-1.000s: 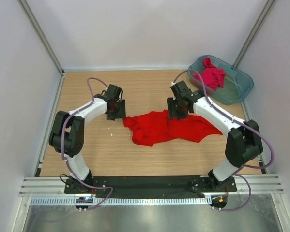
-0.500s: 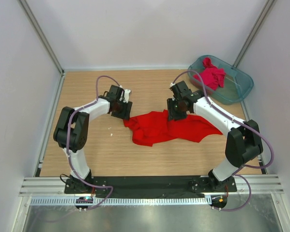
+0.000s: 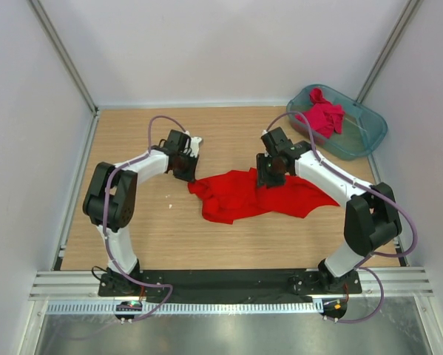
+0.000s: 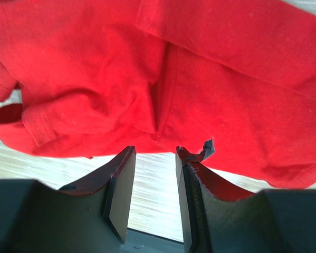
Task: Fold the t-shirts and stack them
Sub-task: Flatten the tshirt out
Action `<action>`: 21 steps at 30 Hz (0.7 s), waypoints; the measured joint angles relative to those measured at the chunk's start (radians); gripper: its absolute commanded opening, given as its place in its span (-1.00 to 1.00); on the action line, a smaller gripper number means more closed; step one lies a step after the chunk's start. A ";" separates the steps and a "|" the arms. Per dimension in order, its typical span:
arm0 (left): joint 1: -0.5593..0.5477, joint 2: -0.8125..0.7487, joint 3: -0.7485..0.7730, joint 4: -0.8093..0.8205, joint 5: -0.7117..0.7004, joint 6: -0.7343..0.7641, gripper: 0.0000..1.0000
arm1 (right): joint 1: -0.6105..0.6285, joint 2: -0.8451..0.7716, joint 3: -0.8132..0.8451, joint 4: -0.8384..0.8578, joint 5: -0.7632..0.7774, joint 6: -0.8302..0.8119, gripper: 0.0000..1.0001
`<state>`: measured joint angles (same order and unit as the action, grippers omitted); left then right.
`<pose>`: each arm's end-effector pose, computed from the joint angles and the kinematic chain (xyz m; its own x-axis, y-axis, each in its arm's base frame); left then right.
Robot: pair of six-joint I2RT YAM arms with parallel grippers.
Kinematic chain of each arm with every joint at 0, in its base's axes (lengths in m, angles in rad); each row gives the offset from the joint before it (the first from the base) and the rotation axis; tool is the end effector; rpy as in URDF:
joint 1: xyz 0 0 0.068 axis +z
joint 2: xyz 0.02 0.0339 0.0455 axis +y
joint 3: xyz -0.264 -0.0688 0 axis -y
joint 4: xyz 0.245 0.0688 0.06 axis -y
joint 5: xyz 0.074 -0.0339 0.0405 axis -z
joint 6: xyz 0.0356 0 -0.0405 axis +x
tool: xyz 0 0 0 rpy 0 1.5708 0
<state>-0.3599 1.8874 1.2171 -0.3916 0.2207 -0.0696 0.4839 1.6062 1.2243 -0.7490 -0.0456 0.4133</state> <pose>0.3571 -0.1427 0.1642 -0.8462 0.2459 -0.4727 0.3855 0.8949 -0.2246 0.2876 0.1530 0.2426 -0.9270 -0.0340 -0.3734 -0.1197 0.9706 0.2088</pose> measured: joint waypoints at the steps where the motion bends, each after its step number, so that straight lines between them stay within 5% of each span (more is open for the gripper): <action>1: 0.000 -0.002 -0.002 0.000 0.000 0.002 -0.99 | -0.001 0.000 0.000 0.005 0.003 0.010 -0.06; 9: -0.002 -0.092 -0.047 -0.011 -0.037 -0.051 -0.99 | -0.006 0.138 0.045 0.061 0.052 0.125 0.08; 21: -0.069 -0.183 -0.063 -0.032 -0.063 -0.141 -1.00 | -0.002 0.315 0.208 0.078 0.168 0.151 -0.04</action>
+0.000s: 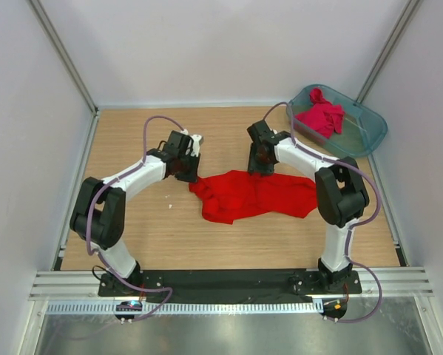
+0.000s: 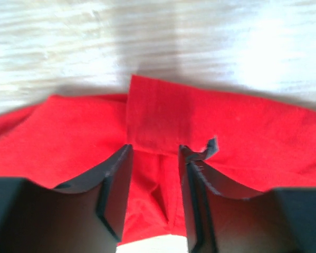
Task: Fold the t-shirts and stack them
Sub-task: Flatten the tshirt out
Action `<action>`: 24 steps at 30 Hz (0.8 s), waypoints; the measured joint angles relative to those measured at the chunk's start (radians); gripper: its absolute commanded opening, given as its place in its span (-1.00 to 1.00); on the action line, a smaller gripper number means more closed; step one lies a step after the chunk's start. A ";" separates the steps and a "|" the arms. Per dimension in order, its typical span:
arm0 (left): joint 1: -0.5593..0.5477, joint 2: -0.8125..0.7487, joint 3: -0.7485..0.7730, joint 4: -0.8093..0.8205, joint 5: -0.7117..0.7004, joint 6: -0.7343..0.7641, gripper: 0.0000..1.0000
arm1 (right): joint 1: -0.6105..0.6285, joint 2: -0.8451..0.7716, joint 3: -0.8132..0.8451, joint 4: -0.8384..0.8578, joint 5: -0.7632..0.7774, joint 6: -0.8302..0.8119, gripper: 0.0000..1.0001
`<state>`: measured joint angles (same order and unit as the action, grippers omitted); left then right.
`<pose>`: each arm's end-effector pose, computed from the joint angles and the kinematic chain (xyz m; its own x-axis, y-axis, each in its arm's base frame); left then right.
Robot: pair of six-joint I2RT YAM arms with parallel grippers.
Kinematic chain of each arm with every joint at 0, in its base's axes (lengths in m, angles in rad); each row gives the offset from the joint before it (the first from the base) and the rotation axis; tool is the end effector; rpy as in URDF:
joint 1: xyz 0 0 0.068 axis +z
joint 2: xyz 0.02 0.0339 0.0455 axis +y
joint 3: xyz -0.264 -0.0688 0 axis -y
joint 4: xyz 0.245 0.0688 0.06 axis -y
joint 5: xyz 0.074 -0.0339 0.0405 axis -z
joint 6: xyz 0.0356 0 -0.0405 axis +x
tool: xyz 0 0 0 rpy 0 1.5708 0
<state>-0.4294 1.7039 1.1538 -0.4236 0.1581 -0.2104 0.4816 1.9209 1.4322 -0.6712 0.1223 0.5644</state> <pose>0.3219 -0.1536 0.2080 -0.8380 0.1569 -0.5226 0.3237 0.9139 -0.2448 0.3554 0.1808 0.1992 -0.9093 0.1238 -0.3973 0.0827 0.9894 0.1192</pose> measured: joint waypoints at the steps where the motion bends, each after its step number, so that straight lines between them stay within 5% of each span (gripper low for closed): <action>1: -0.003 0.000 -0.001 0.000 0.000 -0.002 -0.99 | 0.000 0.006 0.010 0.000 0.003 0.001 -0.01; 12: -0.006 0.000 -0.011 -0.008 0.000 -0.014 -0.99 | 0.005 0.103 0.090 -0.002 -0.010 -0.012 0.01; 22: -0.006 -0.012 -0.027 -0.015 0.000 -0.002 -0.99 | 0.016 0.134 0.103 -0.011 0.011 -0.043 -0.45; 24: -0.006 -0.020 -0.035 -0.016 0.000 0.005 -1.00 | 0.017 0.134 0.103 -0.013 0.018 -0.051 -0.69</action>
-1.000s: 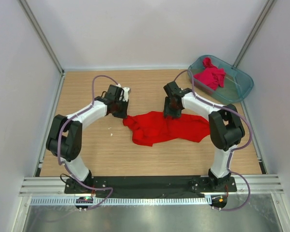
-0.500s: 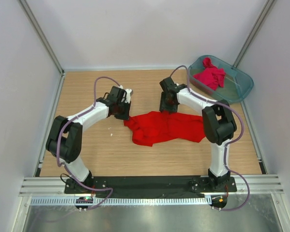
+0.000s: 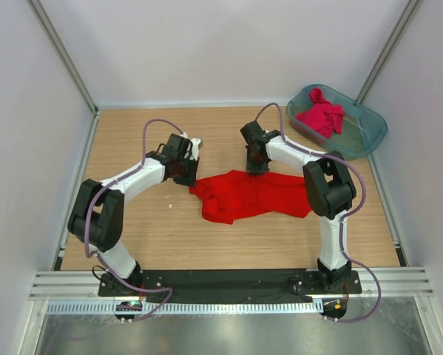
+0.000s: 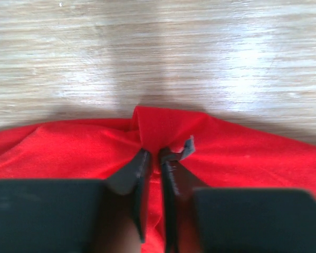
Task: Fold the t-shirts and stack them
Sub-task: Flatten the tshirt out
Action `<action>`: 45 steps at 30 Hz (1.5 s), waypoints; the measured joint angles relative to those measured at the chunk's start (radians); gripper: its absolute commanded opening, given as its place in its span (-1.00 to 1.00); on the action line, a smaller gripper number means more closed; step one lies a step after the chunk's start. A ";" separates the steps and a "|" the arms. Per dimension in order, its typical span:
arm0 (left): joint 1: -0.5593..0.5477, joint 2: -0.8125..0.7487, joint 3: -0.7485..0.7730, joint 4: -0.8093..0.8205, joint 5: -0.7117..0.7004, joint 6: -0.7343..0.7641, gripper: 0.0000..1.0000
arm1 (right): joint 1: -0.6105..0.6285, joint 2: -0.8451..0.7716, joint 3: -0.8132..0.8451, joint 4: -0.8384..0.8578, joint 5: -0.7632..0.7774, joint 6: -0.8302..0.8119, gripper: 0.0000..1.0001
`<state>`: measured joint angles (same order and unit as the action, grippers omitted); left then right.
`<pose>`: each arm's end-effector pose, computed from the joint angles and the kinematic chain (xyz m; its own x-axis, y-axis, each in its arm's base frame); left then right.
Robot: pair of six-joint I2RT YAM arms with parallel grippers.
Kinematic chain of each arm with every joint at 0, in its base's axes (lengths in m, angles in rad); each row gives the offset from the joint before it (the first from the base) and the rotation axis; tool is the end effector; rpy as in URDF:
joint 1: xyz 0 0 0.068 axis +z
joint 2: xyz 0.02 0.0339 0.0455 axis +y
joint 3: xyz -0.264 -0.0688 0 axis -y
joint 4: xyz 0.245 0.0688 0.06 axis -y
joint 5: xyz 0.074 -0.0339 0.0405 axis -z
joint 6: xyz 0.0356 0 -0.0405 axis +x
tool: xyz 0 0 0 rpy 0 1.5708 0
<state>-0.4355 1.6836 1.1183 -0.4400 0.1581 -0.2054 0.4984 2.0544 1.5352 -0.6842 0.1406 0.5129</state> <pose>0.3125 -0.1516 0.2031 -0.8500 0.1733 -0.4975 0.3266 0.9143 -0.2394 0.3752 0.1985 0.1758 -0.9248 0.0498 -0.3771 0.0284 0.9977 0.0623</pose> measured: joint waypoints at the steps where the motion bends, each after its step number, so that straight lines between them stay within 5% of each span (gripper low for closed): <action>1: 0.000 -0.005 -0.005 -0.001 0.000 0.003 -0.99 | 0.000 -0.001 0.000 -0.003 0.003 -0.006 -0.76; 5: 0.000 -0.022 -0.019 -0.006 0.000 0.005 -0.99 | 0.000 -0.015 -0.006 -0.006 0.007 -0.015 -0.98; 14: 0.000 -0.026 -0.020 -0.022 0.000 0.005 -0.99 | 0.000 -0.082 -0.011 -0.038 0.015 -0.052 -0.78; 19: 0.000 -0.026 -0.020 -0.026 0.000 0.001 -1.00 | -0.002 -0.117 -0.014 -0.042 -0.022 -0.074 -0.98; 23: 0.000 -0.026 -0.020 -0.030 0.000 0.000 -0.99 | -0.006 -0.117 -0.029 -0.035 -0.066 -0.072 -0.61; 32: 0.000 -0.050 -0.019 -0.040 0.001 0.000 -0.99 | -0.012 -0.117 -0.047 -0.014 -0.111 -0.071 -0.97; 39: 0.000 -0.062 -0.019 -0.049 -0.004 -0.002 -0.99 | -0.018 -0.120 -0.063 -0.022 -0.102 -0.087 -0.98; 45: -0.001 -0.154 0.000 -0.116 -0.123 -0.050 -0.99 | -0.019 -0.237 -0.064 -0.116 0.059 -0.159 -0.98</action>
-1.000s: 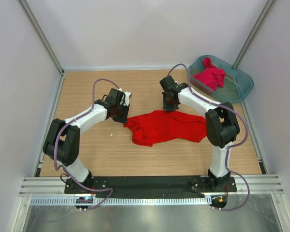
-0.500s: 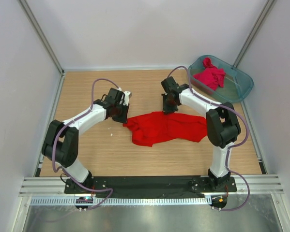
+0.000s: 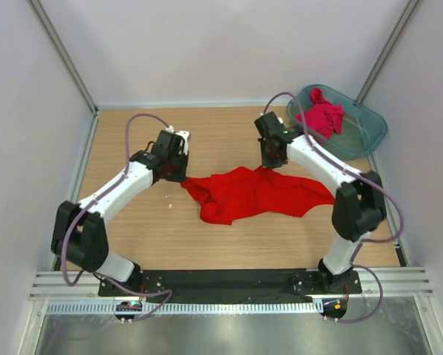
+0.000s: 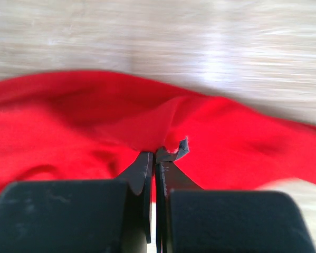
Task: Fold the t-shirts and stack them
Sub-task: Flatten the tshirt out
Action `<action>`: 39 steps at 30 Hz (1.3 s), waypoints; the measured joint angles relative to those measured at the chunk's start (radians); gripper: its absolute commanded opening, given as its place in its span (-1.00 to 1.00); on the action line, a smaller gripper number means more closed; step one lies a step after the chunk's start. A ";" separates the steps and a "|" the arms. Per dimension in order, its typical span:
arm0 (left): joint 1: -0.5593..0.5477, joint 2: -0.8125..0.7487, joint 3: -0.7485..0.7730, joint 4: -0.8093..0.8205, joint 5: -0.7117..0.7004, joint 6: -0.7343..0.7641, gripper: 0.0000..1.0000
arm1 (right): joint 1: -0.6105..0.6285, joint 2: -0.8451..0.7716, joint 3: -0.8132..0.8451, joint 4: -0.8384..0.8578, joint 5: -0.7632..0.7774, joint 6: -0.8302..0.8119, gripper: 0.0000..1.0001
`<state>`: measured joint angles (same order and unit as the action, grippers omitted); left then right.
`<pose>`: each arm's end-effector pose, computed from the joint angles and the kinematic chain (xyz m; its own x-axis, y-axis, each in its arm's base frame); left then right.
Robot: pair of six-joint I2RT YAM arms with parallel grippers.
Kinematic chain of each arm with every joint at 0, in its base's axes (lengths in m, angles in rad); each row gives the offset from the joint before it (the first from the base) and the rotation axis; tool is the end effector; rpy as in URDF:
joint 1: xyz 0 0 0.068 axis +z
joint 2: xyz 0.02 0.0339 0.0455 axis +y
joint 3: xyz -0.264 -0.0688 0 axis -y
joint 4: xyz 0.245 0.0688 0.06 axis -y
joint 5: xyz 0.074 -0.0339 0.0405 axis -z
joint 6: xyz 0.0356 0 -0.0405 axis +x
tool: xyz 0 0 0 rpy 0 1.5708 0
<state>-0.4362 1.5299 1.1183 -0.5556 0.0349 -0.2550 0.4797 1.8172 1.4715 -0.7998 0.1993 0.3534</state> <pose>0.2895 -0.1363 0.2440 -0.8331 0.1102 -0.5420 0.2377 0.9562 -0.1710 0.3405 0.1692 0.2438 -0.8896 -0.0804 -0.4495 -0.0768 0.9967 -0.0264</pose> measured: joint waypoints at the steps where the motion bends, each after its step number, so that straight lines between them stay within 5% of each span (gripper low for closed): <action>1: 0.000 -0.030 0.008 -0.010 -0.035 -0.011 -1.00 | -0.002 -0.046 0.000 -0.019 0.038 -0.011 -0.98; 10: 0.026 -0.287 0.151 -0.101 -0.335 -0.103 -0.99 | -0.226 -0.480 0.029 -0.057 0.302 -0.095 -0.98; 20: 0.051 -0.430 0.346 -0.128 -0.519 -0.051 -0.99 | -0.274 -0.591 0.144 0.125 0.330 -0.178 -0.98; 29: 0.051 -0.518 0.578 -0.047 -0.569 0.101 -0.99 | -0.275 -0.663 0.267 0.294 0.239 -0.179 -0.98; 39: 0.051 -0.659 0.599 0.119 -0.513 0.224 -0.99 | -0.275 -0.745 0.381 0.473 0.026 -0.211 -0.98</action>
<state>-0.3847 0.8711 1.7168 -0.4362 -0.4786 -0.0311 0.2047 1.0718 1.8530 -0.3271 0.2249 0.1429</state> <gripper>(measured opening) 0.006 0.044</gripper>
